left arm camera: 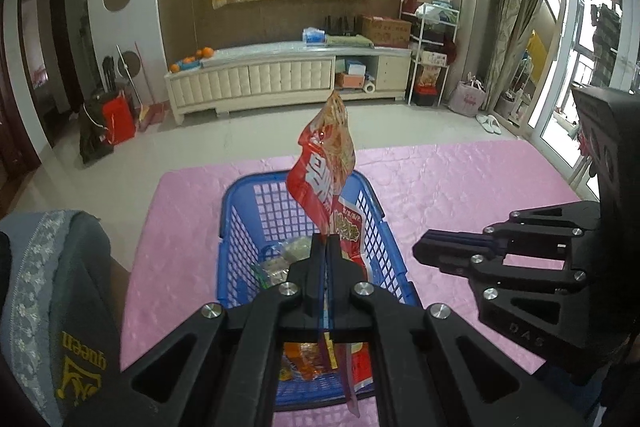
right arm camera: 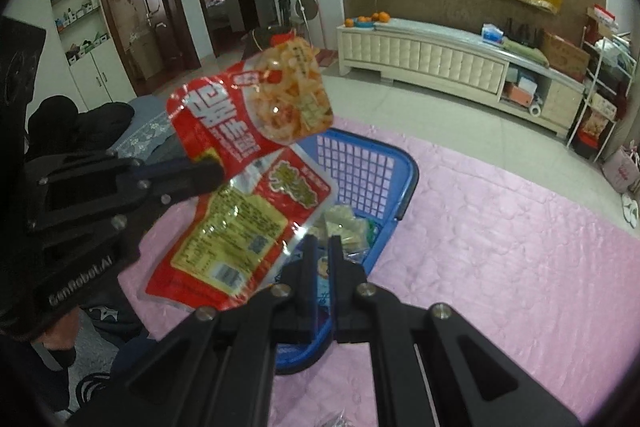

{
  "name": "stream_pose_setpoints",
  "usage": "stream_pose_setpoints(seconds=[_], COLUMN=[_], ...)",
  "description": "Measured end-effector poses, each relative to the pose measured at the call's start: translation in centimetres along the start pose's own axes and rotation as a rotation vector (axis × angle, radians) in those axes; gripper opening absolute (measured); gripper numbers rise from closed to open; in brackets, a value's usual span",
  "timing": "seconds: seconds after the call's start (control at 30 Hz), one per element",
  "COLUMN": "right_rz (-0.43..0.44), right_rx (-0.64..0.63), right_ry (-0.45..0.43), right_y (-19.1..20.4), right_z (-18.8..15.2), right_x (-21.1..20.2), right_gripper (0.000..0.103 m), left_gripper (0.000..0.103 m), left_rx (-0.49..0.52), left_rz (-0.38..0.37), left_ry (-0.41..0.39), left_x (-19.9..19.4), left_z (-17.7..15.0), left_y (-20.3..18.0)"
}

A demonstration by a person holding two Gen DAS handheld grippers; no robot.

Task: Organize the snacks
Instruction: 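Carry the red packs over the basket and open the left tool to drop them, then lift the clear bag with the right tool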

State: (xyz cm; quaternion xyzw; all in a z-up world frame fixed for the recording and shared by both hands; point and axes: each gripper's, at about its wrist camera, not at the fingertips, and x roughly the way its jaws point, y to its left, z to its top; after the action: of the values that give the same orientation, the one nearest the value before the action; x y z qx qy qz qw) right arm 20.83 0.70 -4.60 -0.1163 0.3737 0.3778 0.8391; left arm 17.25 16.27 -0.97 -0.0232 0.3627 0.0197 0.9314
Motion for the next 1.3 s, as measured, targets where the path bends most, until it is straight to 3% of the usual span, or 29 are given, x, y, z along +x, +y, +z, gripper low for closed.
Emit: stream_pose_setpoints(seconds=[0.47, 0.53, 0.6, 0.7, 0.8, 0.87, 0.97, 1.07, 1.3], right_rz=[-0.024, -0.050, -0.080, -0.116, -0.137, -0.147, -0.151, -0.166, -0.183], right_rx=[0.040, 0.032, 0.023, 0.021, 0.023, 0.031, 0.044, 0.048, 0.088], right_ry=[0.053, 0.050, 0.044, 0.038, 0.017, -0.004, -0.044, -0.071, -0.065], right_y=[-1.6, -1.5, -1.3, -1.5, -1.3, -1.3, -1.1, -0.7, -0.2], right_z=[-0.7, -0.7, -0.7, -0.7, -1.1, -1.4, -1.7, -2.3, -4.4], right_x=[2.9, 2.8, 2.5, 1.8, 0.4, -0.7, -2.4, -4.1, -5.9], right_gripper=[0.007, 0.008, 0.008, 0.009, 0.027, 0.055, 0.077, 0.086, 0.091], left_gripper=[0.001, 0.008, 0.039, 0.051, 0.062, 0.064, 0.074, 0.078, 0.078], left_rx=[0.021, 0.037, 0.044, 0.068, 0.084, 0.094, 0.117, 0.145, 0.140], left_rz=[-0.033, -0.013, -0.002, 0.037, 0.059, 0.055, 0.062, 0.070, 0.036], left_ry=[0.063, 0.053, 0.061, 0.044, 0.034, 0.025, 0.009, -0.002, 0.018], left_x=[4.4, 4.2, 4.0, 3.2, 2.0, 1.0, -0.6, -2.0, -3.9], left_z=[-0.1, -0.1, -0.2, -0.6, -0.9, -1.5, -2.3, -3.3, -5.8], left_y=[0.0, -0.3, -0.3, -0.5, -0.7, -0.6, -1.3, -2.2, -3.7])
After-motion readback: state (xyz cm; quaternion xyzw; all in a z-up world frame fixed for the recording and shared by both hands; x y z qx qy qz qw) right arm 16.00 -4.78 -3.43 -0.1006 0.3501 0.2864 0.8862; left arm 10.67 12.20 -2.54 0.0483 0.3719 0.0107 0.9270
